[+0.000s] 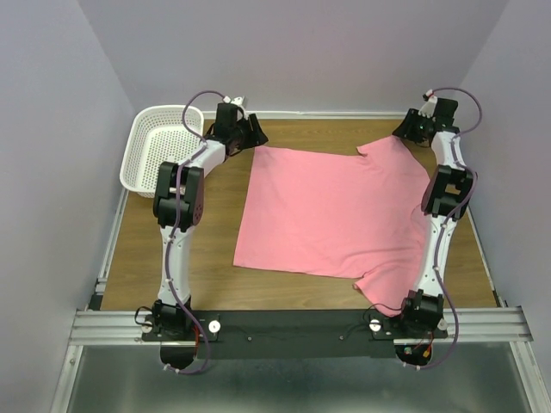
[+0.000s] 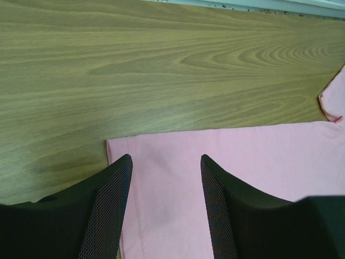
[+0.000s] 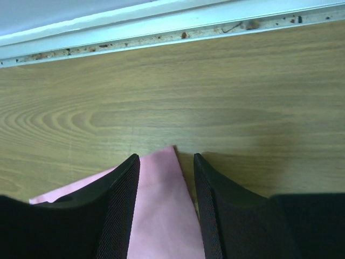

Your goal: Fold and stack the t-shirts

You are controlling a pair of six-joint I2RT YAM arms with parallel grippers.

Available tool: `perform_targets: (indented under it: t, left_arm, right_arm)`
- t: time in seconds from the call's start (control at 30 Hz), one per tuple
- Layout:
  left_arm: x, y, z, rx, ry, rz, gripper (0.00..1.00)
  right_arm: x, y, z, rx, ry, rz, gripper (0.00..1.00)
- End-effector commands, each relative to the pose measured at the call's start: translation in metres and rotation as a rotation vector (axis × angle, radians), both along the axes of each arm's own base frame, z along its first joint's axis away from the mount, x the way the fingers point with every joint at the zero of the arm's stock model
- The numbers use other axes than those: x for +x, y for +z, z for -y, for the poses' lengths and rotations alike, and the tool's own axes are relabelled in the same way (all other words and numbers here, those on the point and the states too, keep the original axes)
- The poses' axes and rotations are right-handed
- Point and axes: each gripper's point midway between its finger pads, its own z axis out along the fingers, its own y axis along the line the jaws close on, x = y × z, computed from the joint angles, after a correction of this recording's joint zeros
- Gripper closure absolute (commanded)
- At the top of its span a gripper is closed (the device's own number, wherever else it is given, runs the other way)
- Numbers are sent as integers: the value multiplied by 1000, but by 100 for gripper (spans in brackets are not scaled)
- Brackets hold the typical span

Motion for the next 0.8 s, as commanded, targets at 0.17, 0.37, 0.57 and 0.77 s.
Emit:
perform_targets:
  t: [0.17,0.37,0.57,0.77]
  left_arm:
    - [-9,6,-3,-29,-30,-6,38]
    - [-7,4,-8,-19,-12,-13,38]
    - [-6,3,-13,-6,6,-21,38]
    - [2,-7,-22,22,64,-74,37]
  right_arm:
    - [2,-17,-17,23,-2,-29,58]
    - [-6,-17,-15,-16,-14,-50,62]
    - [-5,-17,-9,-45,-33,-53,62]
    - [-5,-21,-7,-51,-39,-60,78]
